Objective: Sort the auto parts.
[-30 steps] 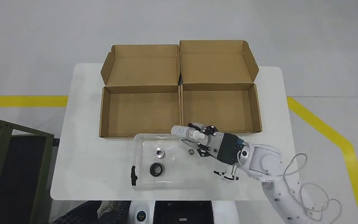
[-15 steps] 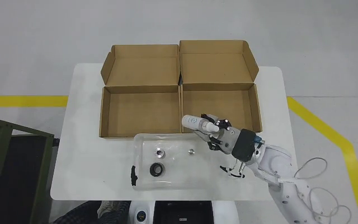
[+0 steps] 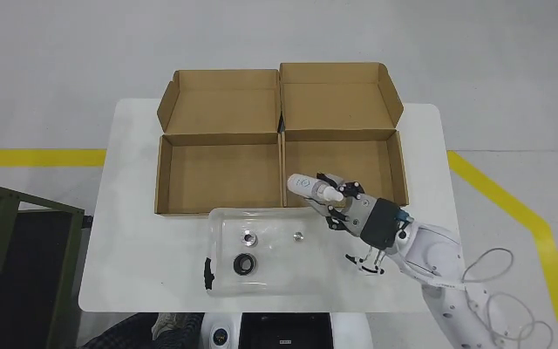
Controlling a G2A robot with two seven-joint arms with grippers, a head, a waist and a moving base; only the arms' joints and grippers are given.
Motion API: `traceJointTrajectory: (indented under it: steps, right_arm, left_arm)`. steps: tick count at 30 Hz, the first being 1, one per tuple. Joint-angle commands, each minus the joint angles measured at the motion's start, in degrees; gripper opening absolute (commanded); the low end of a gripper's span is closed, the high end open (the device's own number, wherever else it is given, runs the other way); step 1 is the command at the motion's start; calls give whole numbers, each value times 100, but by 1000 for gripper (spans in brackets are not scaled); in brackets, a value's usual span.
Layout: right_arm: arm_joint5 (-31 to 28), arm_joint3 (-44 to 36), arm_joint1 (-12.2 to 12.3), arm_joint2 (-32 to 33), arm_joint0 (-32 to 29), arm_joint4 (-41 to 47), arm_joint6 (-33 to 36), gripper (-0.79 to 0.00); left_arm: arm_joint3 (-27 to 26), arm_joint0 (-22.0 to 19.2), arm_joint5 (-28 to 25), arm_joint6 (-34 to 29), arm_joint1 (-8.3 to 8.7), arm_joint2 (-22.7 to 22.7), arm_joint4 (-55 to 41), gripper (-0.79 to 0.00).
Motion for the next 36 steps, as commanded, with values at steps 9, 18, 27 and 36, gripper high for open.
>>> traceJointTrajectory:
  steps: [9, 18, 27, 36]
  right_arm:
    - [-113, 287, -5, 82, 508, 175, 674, -785]
    - [-389, 1107, -52, -140, 1321, 440, 1372, -785]
    - [-530, 1978, -154, -652, 2158, 516, 2089, -785]
    - [-502, 2973, -329, -1245, 2915, 704, 2390, -785]
  left_arm:
    - [0, 0, 0, 0, 0, 0, 0, 0]
    - [0, 0, 0, 0, 0, 0, 0, 0]
    - [0, 0, 0, 0, 0, 0, 0, 0]
    - [0, 0, 0, 0, 0, 0, 0, 0]
